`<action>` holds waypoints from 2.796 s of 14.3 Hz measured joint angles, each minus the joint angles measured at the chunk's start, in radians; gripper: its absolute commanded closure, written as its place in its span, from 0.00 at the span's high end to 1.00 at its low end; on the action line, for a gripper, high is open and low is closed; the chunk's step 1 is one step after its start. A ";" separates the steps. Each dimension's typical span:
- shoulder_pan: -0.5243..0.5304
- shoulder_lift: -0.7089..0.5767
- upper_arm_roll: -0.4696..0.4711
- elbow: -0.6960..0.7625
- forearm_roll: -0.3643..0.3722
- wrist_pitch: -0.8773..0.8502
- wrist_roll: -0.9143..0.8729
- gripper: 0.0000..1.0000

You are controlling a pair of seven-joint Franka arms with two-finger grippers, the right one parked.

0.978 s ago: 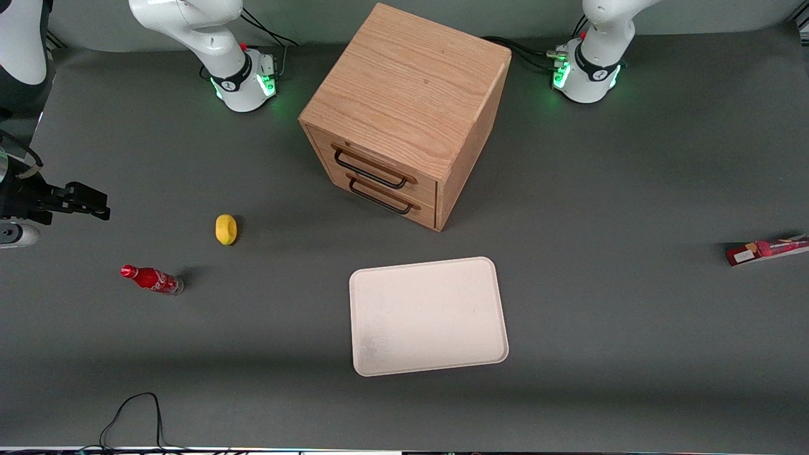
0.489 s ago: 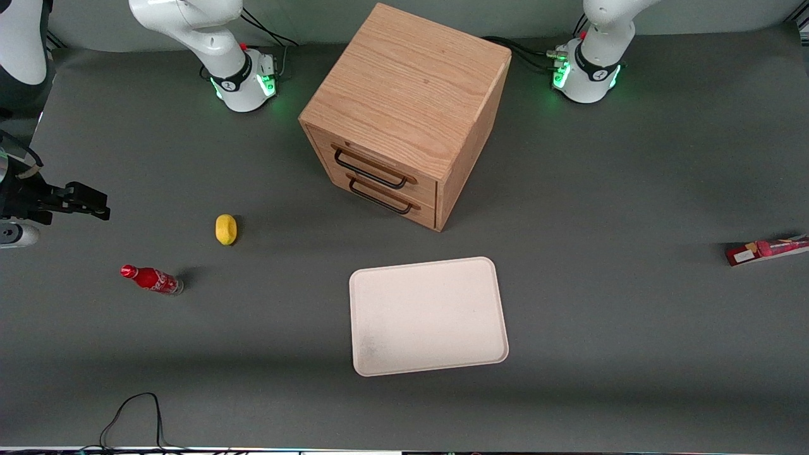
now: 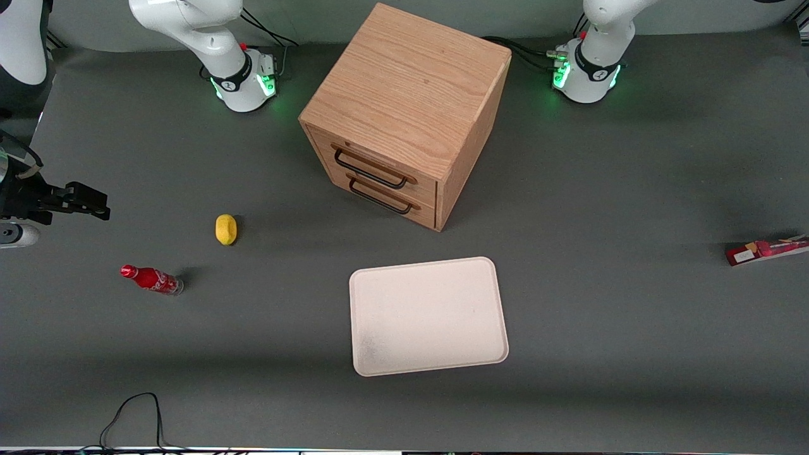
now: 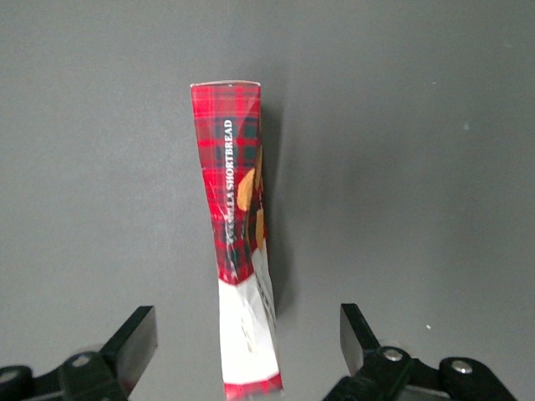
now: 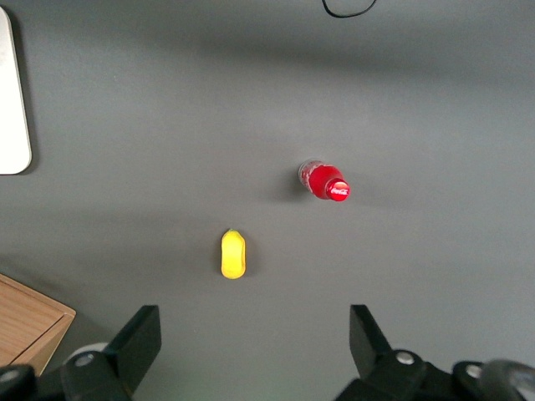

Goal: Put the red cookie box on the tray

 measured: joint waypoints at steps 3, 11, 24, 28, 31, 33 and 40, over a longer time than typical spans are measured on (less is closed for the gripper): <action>-0.001 0.027 -0.015 0.000 -0.001 0.026 0.003 0.98; 0.004 0.046 -0.022 -0.093 -0.008 0.150 0.003 0.97; 0.008 0.081 -0.022 -0.104 -0.076 0.205 0.089 0.00; 0.009 0.081 -0.022 -0.105 -0.077 0.206 0.095 0.00; 0.009 0.081 -0.022 -0.105 -0.077 0.206 0.096 0.00; 0.009 0.081 -0.024 -0.101 -0.078 0.206 0.096 0.00; -0.023 -0.004 -0.033 0.099 -0.087 -0.131 -0.150 0.00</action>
